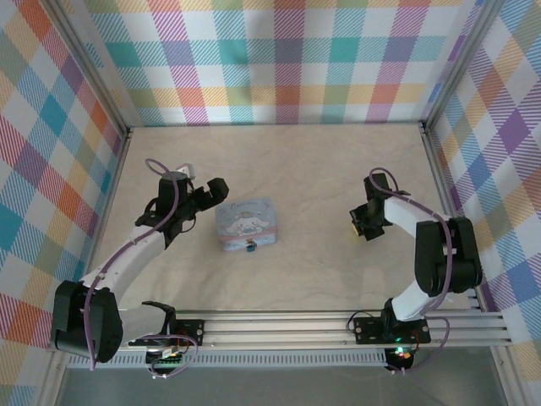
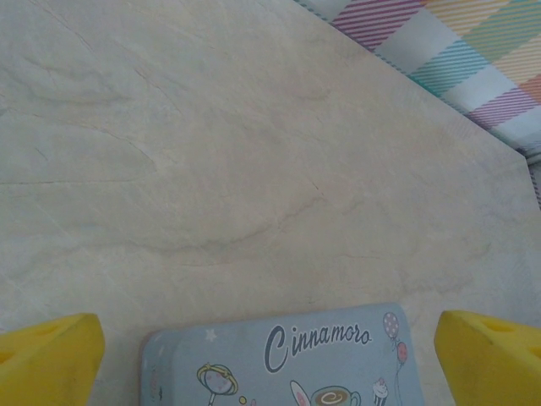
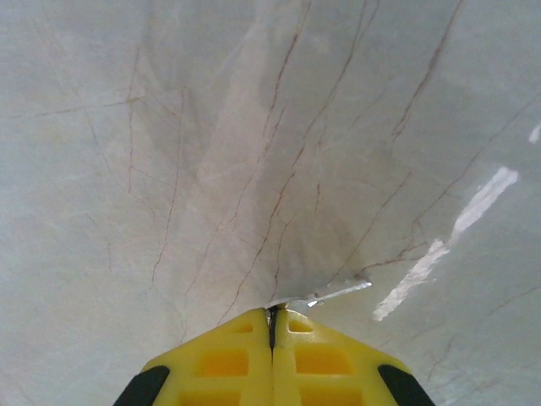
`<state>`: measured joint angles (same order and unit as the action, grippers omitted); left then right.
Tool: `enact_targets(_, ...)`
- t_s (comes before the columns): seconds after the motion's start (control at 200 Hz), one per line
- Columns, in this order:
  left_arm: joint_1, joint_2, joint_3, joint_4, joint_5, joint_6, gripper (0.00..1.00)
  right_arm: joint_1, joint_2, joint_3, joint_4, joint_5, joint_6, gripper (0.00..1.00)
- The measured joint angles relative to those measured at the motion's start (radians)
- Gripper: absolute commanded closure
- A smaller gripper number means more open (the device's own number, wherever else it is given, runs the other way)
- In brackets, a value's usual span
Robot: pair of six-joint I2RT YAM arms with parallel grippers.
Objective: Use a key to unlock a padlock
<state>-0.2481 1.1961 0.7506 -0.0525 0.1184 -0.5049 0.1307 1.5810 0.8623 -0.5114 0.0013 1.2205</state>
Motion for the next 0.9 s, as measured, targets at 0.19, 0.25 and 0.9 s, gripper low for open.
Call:
enact_targets(0.19,-0.002,0.0,0.002,-0.001,0.045,-0.008,0.0,0.0,-0.114,-0.079,0.08,0.011,-0.18,1.0)
enact_targets(0.25,-0.003,0.0,0.006,0.0,0.069,-0.019,0.0,0.0,-0.176,-0.115,0.126,-0.007,-0.255,1.0)
enact_targets(0.9,-0.065,0.121,0.087,0.113,0.4,-0.447,0.04,0.146,-0.32,0.024,0.338,-0.459,-0.66,1.0)
